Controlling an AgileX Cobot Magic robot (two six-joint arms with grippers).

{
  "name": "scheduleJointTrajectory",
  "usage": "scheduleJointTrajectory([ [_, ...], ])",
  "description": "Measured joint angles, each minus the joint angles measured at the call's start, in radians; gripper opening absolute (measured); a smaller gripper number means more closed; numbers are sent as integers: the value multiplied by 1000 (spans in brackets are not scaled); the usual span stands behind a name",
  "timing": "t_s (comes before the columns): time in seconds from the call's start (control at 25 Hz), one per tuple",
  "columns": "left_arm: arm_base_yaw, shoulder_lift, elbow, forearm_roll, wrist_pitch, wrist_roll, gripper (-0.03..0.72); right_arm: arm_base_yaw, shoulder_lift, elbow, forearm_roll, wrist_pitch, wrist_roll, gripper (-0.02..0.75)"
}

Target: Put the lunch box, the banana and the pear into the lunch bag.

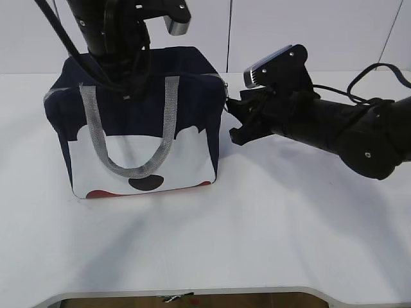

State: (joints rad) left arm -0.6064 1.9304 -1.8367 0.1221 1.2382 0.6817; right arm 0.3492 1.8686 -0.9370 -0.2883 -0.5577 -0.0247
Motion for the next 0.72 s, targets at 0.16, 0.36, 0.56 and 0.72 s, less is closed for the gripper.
scheduleJointTrajectory([
  [0.16,0,0,0,0,0,0,48,0,21,-11,0,2,-2,284],
  [0.36,0,2,0,0,0,-2,48,0,33,-11,0,5,-2,284],
  [0.56,0,2,0,1,0,-2,46,0,51,-34,0,3,-2,284],
  [0.72,0,2,0,2,0,-2,39,0,58,-38,0,1,-2,284],
])
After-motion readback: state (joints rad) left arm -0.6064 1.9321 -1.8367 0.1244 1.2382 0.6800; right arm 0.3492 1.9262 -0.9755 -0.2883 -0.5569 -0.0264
